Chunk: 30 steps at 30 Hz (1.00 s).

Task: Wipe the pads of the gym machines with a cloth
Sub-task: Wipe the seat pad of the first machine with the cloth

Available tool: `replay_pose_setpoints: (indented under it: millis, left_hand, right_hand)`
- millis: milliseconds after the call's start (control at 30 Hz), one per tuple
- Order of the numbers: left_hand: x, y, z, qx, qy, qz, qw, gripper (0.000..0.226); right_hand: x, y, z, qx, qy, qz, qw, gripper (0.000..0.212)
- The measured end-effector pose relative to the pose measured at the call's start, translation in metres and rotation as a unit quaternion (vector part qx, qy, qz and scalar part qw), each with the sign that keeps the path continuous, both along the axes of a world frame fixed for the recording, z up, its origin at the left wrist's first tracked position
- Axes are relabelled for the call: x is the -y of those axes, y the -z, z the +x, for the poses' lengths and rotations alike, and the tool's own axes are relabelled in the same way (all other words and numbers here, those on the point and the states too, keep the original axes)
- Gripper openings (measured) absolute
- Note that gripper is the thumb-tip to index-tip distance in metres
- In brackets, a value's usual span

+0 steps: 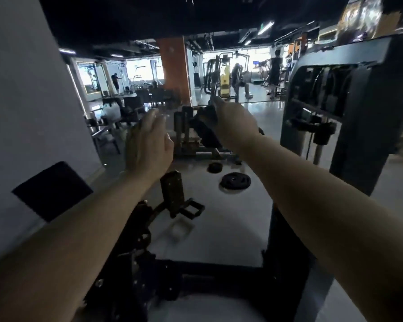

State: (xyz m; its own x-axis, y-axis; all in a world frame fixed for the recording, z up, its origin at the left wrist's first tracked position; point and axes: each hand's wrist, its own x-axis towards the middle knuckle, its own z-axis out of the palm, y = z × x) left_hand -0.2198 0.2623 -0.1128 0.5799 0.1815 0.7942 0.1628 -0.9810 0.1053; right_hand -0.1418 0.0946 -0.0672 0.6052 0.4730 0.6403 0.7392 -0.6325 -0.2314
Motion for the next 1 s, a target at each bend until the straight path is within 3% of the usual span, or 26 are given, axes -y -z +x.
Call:
replay_pose_setpoints:
  millis: [267,533,700,833,1000]
  left_hand:
    - [-0.137,0.039,-0.131,-0.004,-0.091,-0.019,0.996,0.042]
    - [-0.298,0.092,-0.236,-0.085,-0.128,-0.032,0.988,0.04]
    - [-0.364,0.116,-0.259,-0.103,-0.136,-0.034,0.985,0.039]
    - [-0.392,0.132,-0.253,-0.108,-0.118,-0.036,0.986,0.038]
    - [-0.415,0.155,-0.235,-0.115,-0.094,-0.048,0.988,0.039]
  right_hand:
    - [-0.168,0.051,-0.106,-0.07,-0.111,0.037,0.991,0.046]
    - [-0.349,0.142,-0.203,-0.039,-0.1,-0.056,0.993,0.04]
    - [-0.411,0.176,-0.222,-0.011,-0.093,-0.072,0.993,0.043]
    - [-0.443,0.192,-0.218,0.017,-0.083,-0.025,0.996,0.051]
    - [-0.467,0.21,-0.211,-0.007,-0.084,-0.009,0.996,0.057]
